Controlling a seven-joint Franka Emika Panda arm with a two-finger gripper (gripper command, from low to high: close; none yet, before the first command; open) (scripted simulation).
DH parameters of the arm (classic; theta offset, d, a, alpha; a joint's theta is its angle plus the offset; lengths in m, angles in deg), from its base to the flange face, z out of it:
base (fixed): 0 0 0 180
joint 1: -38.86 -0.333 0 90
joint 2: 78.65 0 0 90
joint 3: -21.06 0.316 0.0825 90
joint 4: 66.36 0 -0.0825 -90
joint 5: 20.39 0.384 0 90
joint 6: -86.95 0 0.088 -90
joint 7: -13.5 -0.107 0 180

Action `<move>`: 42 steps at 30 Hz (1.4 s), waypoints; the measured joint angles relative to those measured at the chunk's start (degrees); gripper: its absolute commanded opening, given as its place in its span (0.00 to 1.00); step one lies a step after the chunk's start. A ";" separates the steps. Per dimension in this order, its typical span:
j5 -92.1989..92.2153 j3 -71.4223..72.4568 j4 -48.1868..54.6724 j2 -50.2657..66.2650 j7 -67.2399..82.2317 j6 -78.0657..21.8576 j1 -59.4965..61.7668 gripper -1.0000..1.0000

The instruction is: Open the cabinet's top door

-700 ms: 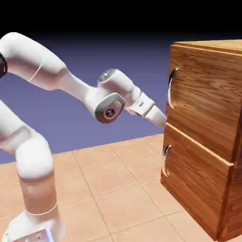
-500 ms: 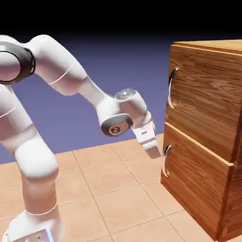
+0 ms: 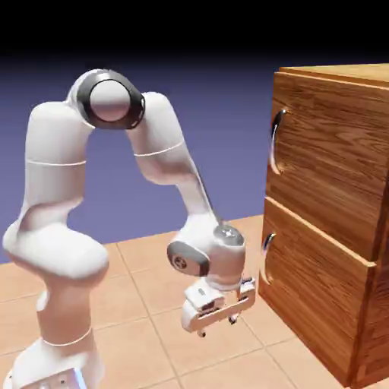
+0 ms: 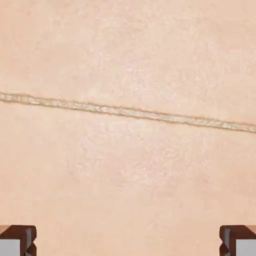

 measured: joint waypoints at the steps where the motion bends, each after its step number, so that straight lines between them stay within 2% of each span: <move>1: 2.25 -1.78 0.12 2.08 -1.87 -0.65 -1.67 0.50; 40: 90.11 -71.34 4.72 83.09 -74.86 -25.82 -66.88 0.50; 42: 90.40 -71.57 4.74 83.36 -75.10 -25.91 -67.10 0.50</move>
